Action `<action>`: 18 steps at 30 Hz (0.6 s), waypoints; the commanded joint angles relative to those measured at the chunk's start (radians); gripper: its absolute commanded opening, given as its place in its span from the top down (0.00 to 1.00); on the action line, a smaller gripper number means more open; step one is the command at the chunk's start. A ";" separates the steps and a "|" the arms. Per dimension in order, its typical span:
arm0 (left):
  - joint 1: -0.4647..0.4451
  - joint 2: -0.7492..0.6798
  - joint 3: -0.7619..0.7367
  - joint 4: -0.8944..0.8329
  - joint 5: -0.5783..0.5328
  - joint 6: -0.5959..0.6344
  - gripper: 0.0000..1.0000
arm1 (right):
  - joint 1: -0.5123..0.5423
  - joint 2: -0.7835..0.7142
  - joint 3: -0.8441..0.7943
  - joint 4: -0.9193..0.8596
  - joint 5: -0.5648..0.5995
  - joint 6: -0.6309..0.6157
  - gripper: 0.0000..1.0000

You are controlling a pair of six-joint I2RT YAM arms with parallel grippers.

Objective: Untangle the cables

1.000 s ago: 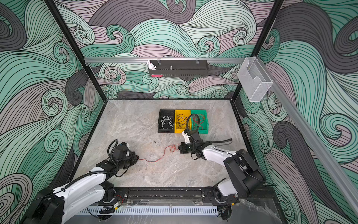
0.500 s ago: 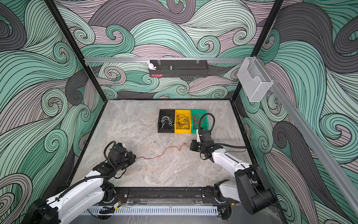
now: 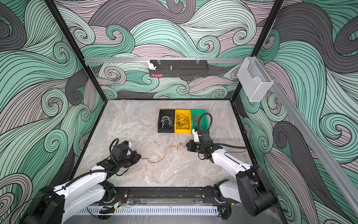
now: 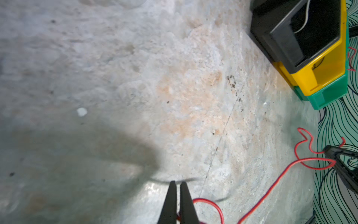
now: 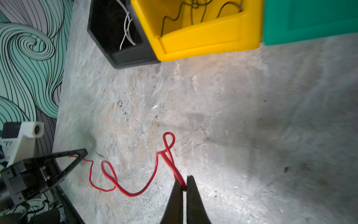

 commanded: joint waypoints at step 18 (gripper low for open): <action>-0.167 0.188 0.154 0.141 0.040 0.025 1.00 | 0.209 0.126 0.094 0.001 0.091 0.008 0.61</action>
